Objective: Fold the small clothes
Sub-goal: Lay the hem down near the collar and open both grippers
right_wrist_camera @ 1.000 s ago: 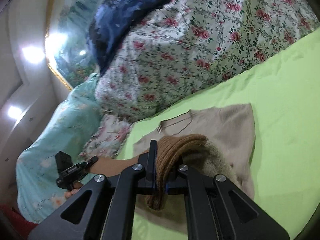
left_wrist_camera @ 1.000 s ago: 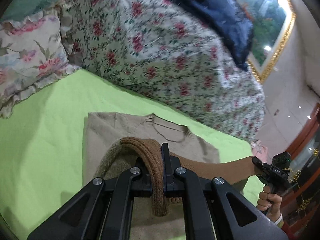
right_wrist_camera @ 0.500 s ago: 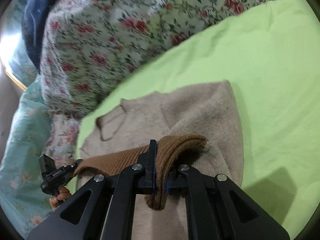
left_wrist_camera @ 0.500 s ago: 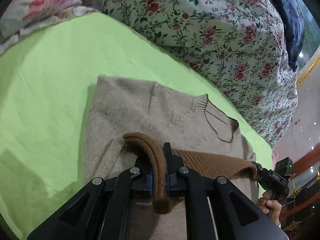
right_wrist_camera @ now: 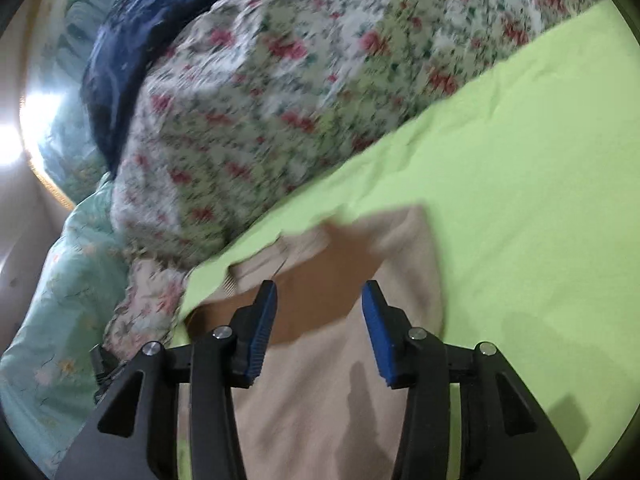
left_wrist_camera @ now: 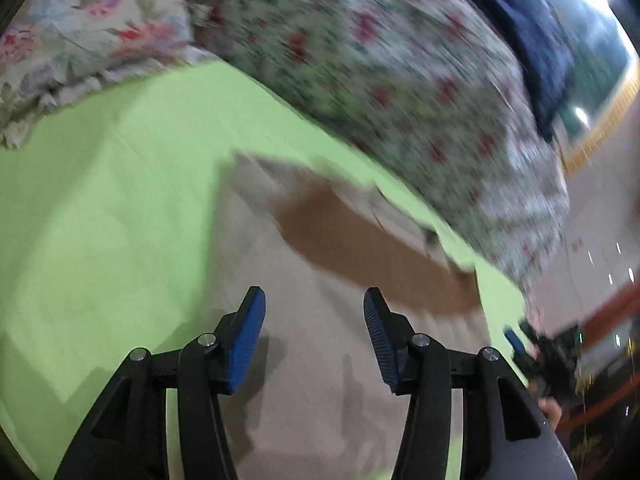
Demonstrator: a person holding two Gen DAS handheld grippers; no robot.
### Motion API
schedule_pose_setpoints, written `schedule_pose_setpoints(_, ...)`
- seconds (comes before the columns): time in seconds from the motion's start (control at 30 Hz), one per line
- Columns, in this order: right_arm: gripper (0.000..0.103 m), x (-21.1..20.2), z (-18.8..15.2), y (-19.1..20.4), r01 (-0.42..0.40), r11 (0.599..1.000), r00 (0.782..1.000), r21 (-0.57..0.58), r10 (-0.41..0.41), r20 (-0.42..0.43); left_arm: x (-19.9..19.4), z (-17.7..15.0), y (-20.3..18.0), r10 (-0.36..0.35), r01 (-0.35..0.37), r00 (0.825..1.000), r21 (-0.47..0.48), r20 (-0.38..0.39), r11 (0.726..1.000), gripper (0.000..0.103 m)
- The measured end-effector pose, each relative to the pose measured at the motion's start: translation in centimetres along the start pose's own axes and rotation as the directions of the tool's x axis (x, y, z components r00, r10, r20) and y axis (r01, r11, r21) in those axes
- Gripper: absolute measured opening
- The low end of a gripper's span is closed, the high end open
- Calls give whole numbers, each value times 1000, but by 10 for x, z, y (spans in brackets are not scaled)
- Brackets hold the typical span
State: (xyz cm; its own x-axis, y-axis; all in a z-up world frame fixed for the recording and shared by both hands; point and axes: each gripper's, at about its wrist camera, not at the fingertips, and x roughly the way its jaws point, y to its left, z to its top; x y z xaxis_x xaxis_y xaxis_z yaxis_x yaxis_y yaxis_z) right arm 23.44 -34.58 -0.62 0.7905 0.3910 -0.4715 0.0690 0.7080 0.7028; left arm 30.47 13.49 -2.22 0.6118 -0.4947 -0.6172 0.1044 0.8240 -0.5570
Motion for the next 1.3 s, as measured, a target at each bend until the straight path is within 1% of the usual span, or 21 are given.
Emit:
schedule_pose_setpoints(0.1, 47, -5, -36, 15, -11, 1000, 999, -28, 10, -52, -6, -42, -25, -26, 29, 998, 41, -60, 999, 55)
schedule_pose_setpoints(0.13, 48, -7, -52, 18, -12, 999, 998, -31, 10, -69, -7, -57, -31, -40, 43, 996, 39, -79, 998, 56)
schedule_pose_setpoints(0.23, 49, -8, -85, 23, -23, 1000, 994, -20, 21, -105, -14, -95, -41, -80, 83, 989, 15, -125, 996, 61)
schedule_pose_setpoints(0.3, 49, -11, -109, 26, -23, 1000, 993, -17, 21, -118, -20, -116, -48, -99, 101, 986, 6, -136, 995, 61)
schedule_pose_setpoints(0.33, 49, -13, -119, 27, -22, 1000, 993, -16, 20, -120, -23, -126, -51, -98, 99, 986, 5, -138, 995, 62)
schedule_pose_setpoints(0.47, 49, -21, -144, 34, -9, 1000, 992, -29, 5, -124, -35, -150, -54, -70, 71, 988, 4, -136, 997, 64)
schedule_pose_setpoints(0.57, 49, -27, -154, 39, 0, 999, 992, -41, -5, -125, -43, -161, -48, -68, 65, 988, -27, -135, 998, 66)
schedule_pose_setpoints(0.67, 51, -34, -160, 40, 4, 999, 993, -36, -8, -121, -48, -162, -40, -49, 43, 991, -53, -121, 998, 67)
schedule_pose_setpoints(0.83, 53, -39, -164, 42, 4, 1000, 993, -30, -8, -119, -52, -158, -31, -29, 20, 995, -92, -96, 996, 72)
schedule_pose_setpoints(1.0, 53, -41, -168, 43, 4, 1000, 992, -26, -8, -128, -44, -150, -24, -17, 5, 996, -131, -92, 991, 72)
schedule_pose_setpoints(1.17, 54, -42, -169, 43, 2, 999, 991, -32, -6, -133, -35, -143, -21, -25, 11, 997, -173, -79, 985, 78)
schedule_pose_setpoints(1.3, 54, -43, -169, 45, -7, 999, 991, -32, 2, -132, -23, -131, -19, 16, -26, 998, -181, -55, 983, 78)
